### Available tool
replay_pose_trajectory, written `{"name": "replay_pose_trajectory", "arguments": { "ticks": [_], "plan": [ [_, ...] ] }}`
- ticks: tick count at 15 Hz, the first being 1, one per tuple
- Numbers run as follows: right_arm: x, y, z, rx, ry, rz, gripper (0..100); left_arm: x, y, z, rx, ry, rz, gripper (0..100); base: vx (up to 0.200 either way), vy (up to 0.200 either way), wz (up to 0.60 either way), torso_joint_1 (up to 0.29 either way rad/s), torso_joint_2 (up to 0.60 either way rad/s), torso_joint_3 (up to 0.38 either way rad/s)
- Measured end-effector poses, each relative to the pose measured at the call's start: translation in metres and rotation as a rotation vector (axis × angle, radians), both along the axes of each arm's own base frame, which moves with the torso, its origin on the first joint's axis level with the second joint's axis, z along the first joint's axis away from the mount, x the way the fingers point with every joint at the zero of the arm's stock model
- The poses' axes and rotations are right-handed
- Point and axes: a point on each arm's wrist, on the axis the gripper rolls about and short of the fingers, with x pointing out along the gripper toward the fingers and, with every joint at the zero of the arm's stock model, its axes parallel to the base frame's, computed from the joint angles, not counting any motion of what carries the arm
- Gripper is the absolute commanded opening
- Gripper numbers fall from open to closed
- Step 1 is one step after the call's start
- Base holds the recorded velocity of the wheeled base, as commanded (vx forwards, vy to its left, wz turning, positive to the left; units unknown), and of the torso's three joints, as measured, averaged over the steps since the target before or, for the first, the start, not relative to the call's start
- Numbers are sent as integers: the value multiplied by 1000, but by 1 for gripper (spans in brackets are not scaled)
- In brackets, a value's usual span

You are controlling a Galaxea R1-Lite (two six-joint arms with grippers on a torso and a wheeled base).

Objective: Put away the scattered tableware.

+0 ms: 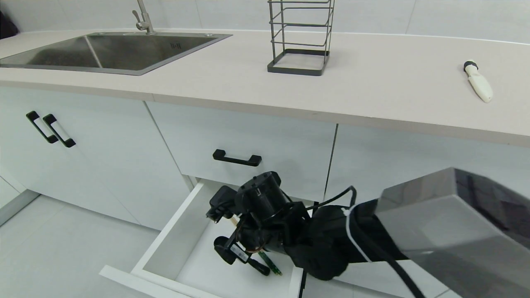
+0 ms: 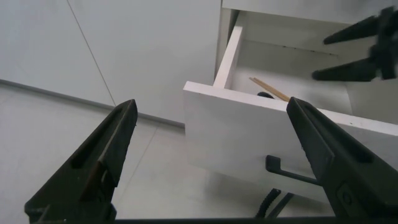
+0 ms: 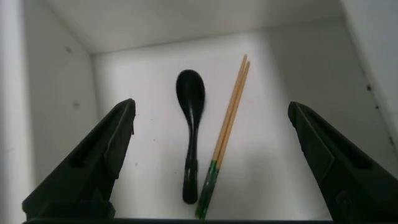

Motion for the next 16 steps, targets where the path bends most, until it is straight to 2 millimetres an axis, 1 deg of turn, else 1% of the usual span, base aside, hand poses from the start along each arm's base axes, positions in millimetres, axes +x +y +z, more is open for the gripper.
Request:
{"name": "replay_pose_trajectory", "arguments": {
  "ticks": [2,4,6,8,10,13,15,16],
  "plan": [
    [-23,-17,19,59,-37,24,100,0,0,0,0,0,-1,100,0,0,0,0,0,0],
    [-48,-41,18,89,-52,45,100,0,0,0,0,0,-1,100,0,0,0,0,0,0],
    [-75,-73,14,98,-46,62,100,0,0,0,0,0,-1,100,0,0,0,0,0,0],
    [-96,-102,25,144,-63,73,100,0,0,0,0,0,-1,100,0,0,0,0,0,0],
    [-107,-119,37,198,-86,83,100,0,0,0,0,0,-1,100,0,0,0,0,0,0],
    [-118,-137,41,212,-81,113,100,0,0,0,0,0,0,100,0,0,0,0,0,0],
    [-121,-156,43,214,-78,100,100,0,0,0,0,0,0,100,0,0,0,0,0,0],
    [-123,-170,44,215,-80,86,100,0,0,0,0,0,0,100,0,0,0,0,0,0]
  ]
}}
